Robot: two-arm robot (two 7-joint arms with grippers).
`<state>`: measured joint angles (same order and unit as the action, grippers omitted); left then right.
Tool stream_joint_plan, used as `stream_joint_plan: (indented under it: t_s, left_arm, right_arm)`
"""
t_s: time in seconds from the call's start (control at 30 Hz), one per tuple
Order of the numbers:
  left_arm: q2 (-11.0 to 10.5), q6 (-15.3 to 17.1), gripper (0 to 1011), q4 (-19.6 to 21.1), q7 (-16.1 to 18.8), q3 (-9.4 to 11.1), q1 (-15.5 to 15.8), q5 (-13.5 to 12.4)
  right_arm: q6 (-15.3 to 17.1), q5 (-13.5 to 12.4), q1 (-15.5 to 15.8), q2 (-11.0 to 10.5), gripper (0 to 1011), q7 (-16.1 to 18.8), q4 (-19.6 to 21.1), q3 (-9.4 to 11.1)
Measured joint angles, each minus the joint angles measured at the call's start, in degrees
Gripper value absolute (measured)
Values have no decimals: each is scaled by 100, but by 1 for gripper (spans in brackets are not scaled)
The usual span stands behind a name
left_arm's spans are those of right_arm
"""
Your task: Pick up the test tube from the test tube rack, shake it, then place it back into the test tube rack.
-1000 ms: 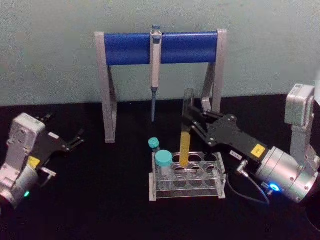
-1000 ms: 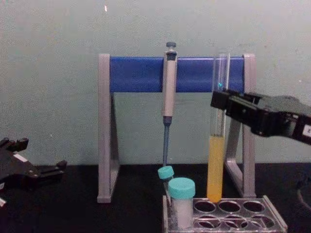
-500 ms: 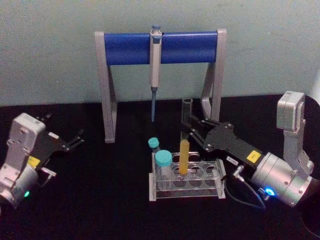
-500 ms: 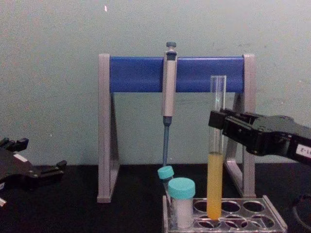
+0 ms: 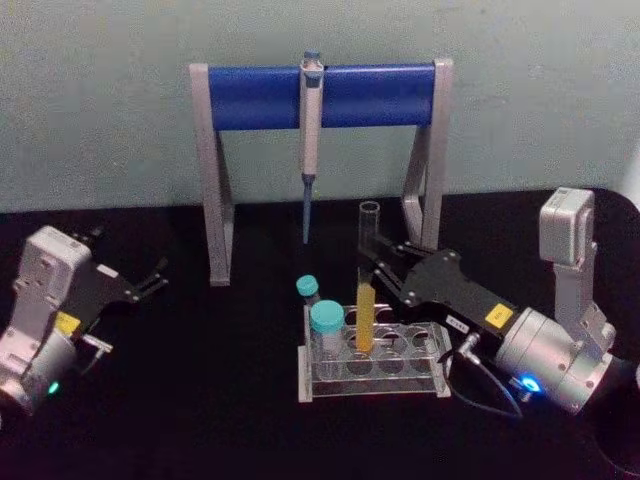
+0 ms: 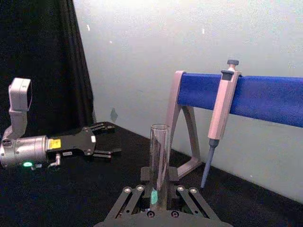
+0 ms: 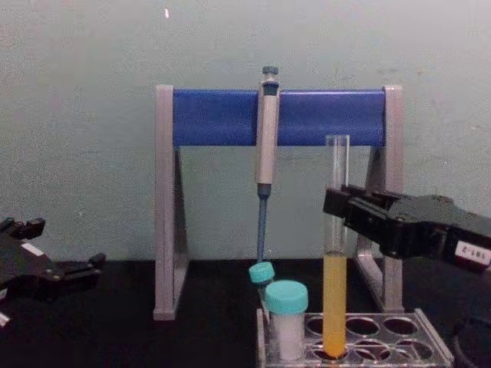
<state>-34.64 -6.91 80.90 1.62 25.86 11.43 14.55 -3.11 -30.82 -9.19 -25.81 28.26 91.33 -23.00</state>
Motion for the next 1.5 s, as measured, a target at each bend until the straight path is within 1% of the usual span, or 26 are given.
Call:
stream_joint_plan:
  t_s: [0.4, 0.9, 1.5]
  left_arm:
    - [0, 0, 1001, 0, 0, 0, 0, 0]
    - [0, 0, 1001, 0, 0, 0, 0, 0]
    - [0, 0, 1001, 0, 0, 0, 0, 0]
  right_arm:
    - [-41, 66, -66, 68, 226, 51, -187, -58]
    - [27, 84, -59, 122, 226, 60, -351, -113]
    - [63, 181, -19, 167, 226, 26, -527, -150]
